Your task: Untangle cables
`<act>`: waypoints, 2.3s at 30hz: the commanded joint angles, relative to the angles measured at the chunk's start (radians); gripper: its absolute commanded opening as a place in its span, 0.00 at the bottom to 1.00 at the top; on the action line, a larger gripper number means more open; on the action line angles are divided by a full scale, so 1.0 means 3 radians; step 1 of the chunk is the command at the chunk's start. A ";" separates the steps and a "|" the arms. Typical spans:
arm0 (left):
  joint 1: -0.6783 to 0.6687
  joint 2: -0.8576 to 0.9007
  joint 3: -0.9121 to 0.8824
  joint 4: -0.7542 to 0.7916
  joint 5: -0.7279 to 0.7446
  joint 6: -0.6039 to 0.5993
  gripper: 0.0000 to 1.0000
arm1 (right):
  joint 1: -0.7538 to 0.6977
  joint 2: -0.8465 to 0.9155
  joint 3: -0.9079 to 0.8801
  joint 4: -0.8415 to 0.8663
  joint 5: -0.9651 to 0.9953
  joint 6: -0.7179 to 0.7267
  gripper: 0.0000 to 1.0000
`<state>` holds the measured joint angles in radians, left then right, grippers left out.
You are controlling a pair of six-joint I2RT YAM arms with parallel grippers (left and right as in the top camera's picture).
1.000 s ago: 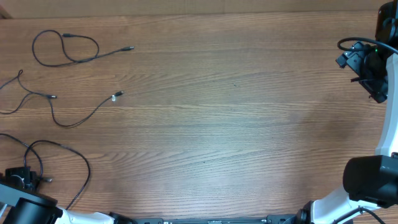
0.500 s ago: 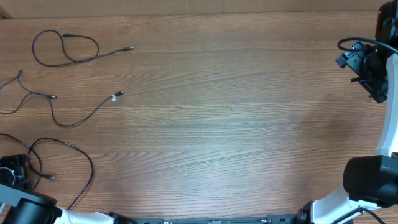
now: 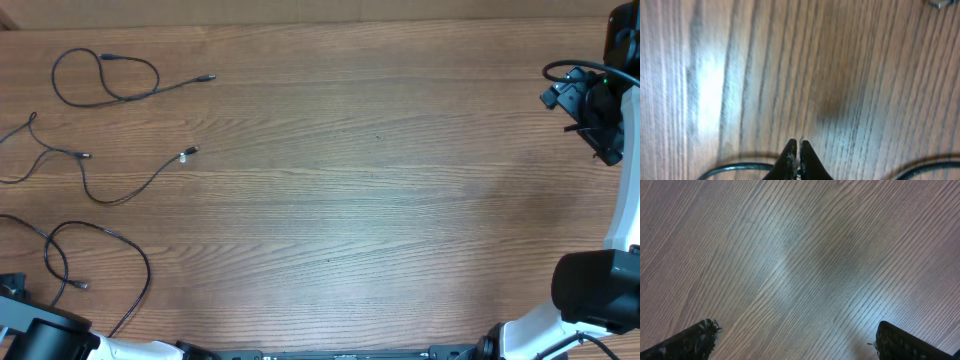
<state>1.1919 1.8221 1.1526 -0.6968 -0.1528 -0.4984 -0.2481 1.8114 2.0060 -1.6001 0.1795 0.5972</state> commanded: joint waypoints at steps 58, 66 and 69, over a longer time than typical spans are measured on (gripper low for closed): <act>-0.0216 -0.0476 0.0401 -0.1039 0.3209 0.0398 0.19 | -0.0004 -0.0005 -0.0013 0.0005 -0.0001 -0.0013 1.00; -0.1649 -0.0675 0.0402 -0.1078 0.3672 0.1397 0.98 | -0.0004 -0.0006 -0.0013 0.0004 -0.0001 -0.0011 1.00; -0.2210 -0.0680 0.0450 -0.1102 0.3394 0.1514 0.99 | -0.0004 -0.0005 -0.0013 0.0005 -0.0001 -0.0011 1.00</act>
<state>0.6468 1.6405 1.2652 -1.0153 0.8791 -0.1707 -0.2481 1.8114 2.0060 -1.6009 0.1791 0.5972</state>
